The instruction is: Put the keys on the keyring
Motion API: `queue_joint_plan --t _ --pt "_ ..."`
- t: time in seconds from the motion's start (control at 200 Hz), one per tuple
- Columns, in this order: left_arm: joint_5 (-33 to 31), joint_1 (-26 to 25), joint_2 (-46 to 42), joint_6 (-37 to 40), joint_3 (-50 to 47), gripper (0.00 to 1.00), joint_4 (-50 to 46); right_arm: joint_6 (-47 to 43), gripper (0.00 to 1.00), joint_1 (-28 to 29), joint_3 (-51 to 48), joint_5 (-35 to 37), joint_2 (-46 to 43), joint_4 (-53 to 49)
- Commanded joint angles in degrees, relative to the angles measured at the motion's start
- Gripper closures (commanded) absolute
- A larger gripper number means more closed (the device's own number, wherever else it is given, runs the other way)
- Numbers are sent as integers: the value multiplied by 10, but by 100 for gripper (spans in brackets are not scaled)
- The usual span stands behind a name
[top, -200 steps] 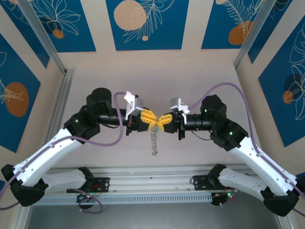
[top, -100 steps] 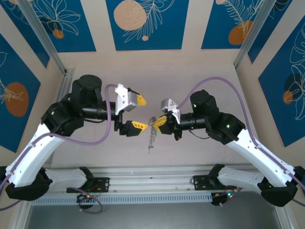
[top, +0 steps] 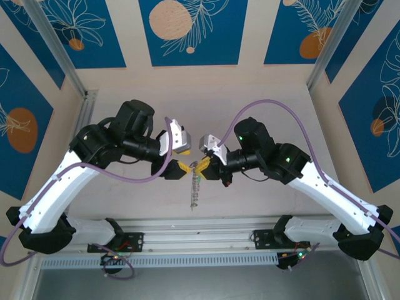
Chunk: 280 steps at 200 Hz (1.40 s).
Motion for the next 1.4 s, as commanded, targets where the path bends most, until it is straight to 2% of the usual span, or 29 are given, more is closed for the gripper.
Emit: queue_joint_plan --t 0.0,0.48,0.635,0.925,1.08,1.27,1.396 --pt "7 -4 3 17 12 43 -15 -11 100 3 25 -15 0 -3" --pt "32 -11 22 13 1 53 7 -19 100 4 48 -39 17 -10" --pt "37 -12 22 11 -6 63 11 -19 100 4 48 -39 18 -9" --pt "44 -14 18 9 -13 64 1 -19 100 3 51 -41 16 -7" --pt "43 -17 15 10 -16 69 -6 -19 100 2 51 -43 15 -5" --pt "47 -18 18 14 -13 87 -7 -17 100 1 52 -44 12 -2" --pt "56 -19 18 18 -15 89 -9 -16 100 0 51 -43 11 -2"
